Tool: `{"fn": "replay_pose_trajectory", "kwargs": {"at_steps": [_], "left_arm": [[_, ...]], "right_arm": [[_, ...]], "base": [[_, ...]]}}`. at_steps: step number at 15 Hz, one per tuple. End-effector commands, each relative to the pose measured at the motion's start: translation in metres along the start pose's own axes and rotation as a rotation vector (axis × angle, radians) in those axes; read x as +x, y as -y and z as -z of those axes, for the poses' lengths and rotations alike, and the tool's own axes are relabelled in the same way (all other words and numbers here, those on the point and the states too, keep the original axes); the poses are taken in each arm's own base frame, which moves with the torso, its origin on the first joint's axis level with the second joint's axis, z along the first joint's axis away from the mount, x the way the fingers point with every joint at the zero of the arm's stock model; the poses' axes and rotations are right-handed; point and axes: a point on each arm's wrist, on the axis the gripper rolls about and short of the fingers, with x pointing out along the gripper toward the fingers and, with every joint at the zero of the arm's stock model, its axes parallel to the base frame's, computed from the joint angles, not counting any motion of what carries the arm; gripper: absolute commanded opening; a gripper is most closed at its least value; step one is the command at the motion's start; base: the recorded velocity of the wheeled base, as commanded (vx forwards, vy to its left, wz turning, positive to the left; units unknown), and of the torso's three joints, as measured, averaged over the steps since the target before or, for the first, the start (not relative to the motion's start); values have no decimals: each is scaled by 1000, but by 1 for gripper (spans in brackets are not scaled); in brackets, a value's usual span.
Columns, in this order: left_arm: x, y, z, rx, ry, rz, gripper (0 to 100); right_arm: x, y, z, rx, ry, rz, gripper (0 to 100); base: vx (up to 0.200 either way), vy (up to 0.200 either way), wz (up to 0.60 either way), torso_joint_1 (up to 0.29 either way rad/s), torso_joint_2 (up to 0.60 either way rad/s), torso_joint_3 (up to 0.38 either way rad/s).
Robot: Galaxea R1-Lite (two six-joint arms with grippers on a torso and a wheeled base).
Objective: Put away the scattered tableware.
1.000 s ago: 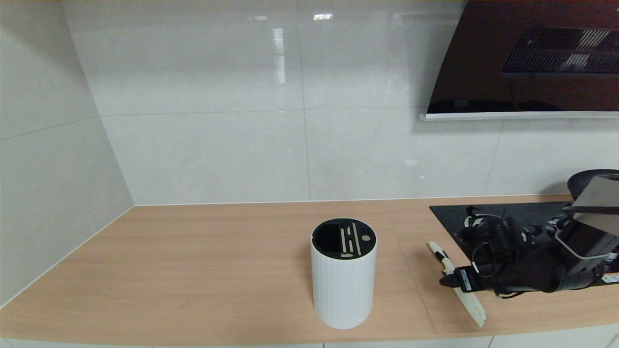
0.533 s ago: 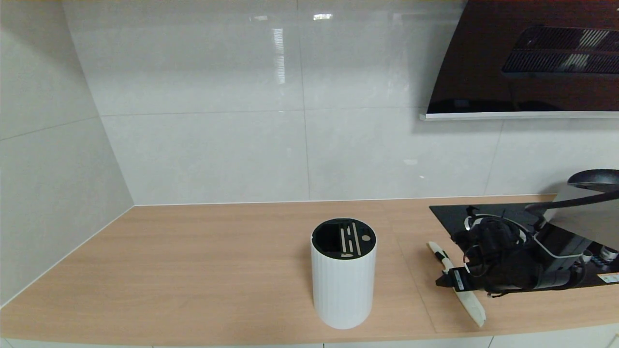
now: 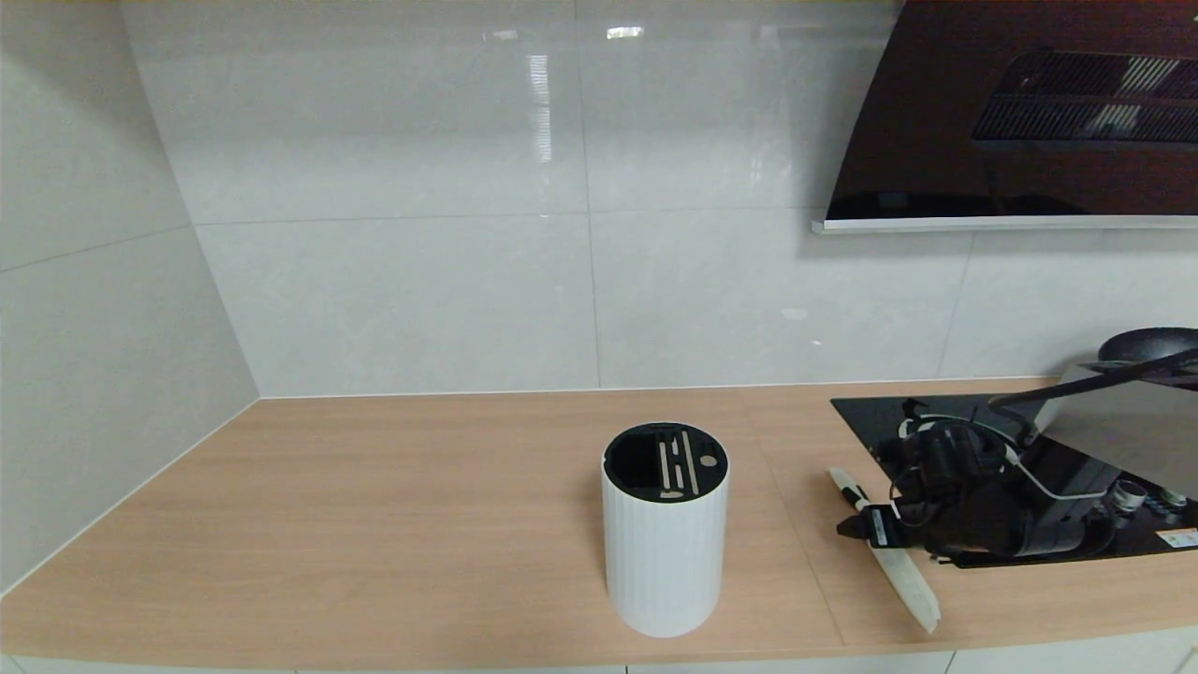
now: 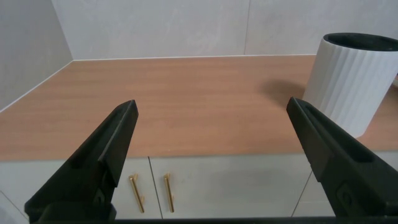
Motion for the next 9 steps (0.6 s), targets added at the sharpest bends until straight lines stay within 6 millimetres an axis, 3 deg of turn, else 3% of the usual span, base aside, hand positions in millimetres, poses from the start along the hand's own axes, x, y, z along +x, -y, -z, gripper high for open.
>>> {"fn": "replay_pose_trajectory", "kwargs": {"at_steps": [1, 9], "left_arm": [[0, 0, 0, 0, 0, -1, 100], [0, 0, 0, 0, 0, -1, 100]], "right_arm": [[5, 2, 0, 5, 0, 5, 100], [12, 6, 2, 10, -5, 61, 100]], "base": [[0, 0, 0, 0, 0, 0], [0, 0, 0, 0, 0, 0]]}}
